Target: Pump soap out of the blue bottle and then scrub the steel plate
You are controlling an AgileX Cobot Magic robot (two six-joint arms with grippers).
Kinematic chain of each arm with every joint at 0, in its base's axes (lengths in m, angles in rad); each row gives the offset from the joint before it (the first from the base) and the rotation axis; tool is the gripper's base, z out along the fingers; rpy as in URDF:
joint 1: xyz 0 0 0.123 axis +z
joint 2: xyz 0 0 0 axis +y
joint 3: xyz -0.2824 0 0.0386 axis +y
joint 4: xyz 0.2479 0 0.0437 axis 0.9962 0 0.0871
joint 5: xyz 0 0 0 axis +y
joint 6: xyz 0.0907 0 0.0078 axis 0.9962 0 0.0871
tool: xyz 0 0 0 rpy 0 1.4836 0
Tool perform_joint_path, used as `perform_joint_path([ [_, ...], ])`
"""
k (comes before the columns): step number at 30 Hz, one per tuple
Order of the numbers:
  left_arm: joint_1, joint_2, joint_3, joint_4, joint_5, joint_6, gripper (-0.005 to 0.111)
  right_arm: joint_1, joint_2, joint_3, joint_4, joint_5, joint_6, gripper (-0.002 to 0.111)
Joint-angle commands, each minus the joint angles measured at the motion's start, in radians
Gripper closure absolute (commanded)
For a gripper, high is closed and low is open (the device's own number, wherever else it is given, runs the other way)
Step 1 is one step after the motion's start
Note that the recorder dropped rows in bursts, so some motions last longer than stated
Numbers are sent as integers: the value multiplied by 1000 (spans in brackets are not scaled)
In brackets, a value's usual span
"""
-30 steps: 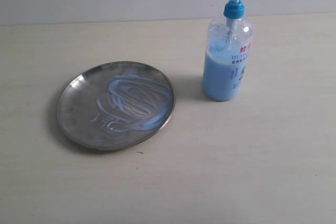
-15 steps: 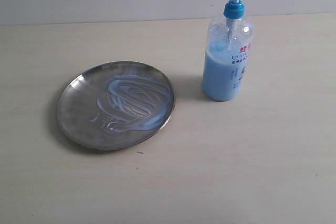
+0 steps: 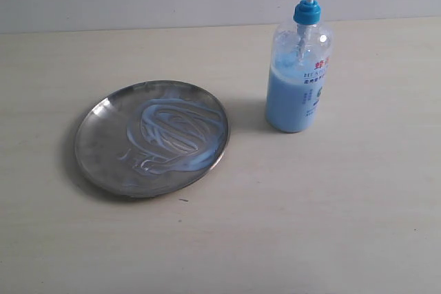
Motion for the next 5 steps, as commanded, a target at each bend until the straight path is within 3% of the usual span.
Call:
perform_joint_path([
  [1,-6,-6,3,-2,-5,0,107,-6,-6,5,3,-4,0,84],
  [5,-6,-6,3,-2,-5,0,107,-6,-6,5,3,-4,0,84],
])
